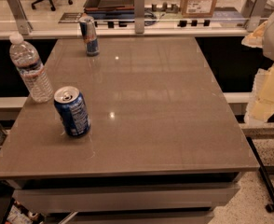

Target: Move pepsi can near redbull can

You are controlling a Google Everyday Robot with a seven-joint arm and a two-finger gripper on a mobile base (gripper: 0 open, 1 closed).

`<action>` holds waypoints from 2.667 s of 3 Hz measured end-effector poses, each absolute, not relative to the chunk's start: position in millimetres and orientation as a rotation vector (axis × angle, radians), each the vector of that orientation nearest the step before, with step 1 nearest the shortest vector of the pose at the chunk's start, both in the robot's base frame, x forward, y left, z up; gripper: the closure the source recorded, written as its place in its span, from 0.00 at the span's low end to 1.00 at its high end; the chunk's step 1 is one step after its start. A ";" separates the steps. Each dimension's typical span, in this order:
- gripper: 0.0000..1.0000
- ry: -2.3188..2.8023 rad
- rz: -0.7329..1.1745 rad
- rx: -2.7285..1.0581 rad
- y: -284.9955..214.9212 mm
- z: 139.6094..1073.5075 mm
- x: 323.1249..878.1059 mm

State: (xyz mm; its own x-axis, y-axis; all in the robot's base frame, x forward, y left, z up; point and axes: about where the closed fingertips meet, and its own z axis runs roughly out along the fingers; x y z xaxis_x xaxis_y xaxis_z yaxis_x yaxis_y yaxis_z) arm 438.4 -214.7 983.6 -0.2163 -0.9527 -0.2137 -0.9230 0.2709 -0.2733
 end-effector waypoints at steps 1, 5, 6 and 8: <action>0.00 2.211 -0.123 -1.710 -214.7 983.6 438.4; 0.00 1.902 0.253 -1.487 -109.4 966.2 444.2; 0.00 1.817 0.398 -1.451 -66.5 950.0 459.6; 0.00 1.676 0.611 -1.484 16.5 917.5 475.7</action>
Offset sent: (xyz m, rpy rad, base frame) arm -0.0011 0.0092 -0.0015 0.0575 -0.0115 0.0031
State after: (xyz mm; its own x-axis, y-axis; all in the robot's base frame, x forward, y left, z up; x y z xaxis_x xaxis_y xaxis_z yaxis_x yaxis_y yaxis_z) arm 475.7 16.5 917.5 0.0063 -0.5842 -0.8116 -0.9694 0.1956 -0.1484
